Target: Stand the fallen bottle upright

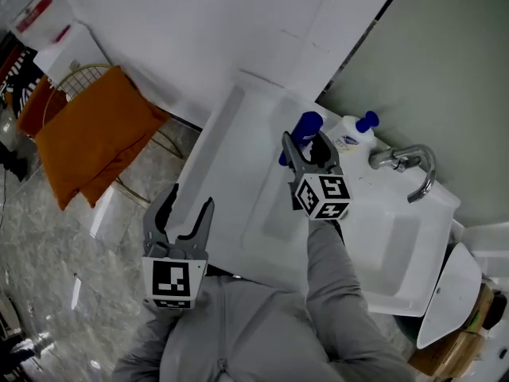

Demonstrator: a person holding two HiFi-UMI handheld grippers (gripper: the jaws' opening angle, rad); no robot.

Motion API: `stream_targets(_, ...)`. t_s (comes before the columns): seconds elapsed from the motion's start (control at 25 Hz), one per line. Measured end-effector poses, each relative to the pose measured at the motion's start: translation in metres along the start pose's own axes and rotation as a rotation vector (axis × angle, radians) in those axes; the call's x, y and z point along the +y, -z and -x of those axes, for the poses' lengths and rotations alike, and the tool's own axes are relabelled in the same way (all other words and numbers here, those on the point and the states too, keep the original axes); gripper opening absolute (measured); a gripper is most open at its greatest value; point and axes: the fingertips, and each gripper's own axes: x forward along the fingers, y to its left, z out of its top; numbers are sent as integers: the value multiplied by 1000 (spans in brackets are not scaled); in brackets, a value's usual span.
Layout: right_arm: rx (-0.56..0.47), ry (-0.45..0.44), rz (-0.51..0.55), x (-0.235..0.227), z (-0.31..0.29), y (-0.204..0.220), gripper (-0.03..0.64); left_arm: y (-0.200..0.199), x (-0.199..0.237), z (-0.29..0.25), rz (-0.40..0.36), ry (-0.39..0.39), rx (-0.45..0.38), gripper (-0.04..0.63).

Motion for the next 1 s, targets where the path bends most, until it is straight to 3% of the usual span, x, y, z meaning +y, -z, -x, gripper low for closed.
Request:
stream_targets(0.52, -114, 120, 12, -11, -87, -14, 273, 22, 56, -15, -6, -93, 70, 304)
stream_targets(0.8, -118, 116, 69, -5, -107, -5, 273, 35, 65, -30, -4, -84, 112, 304)
stream_targets(1.0, -157, 110, 155, 6, -103, -4, 273, 31, 67, -36, -20, -88, 90, 304)
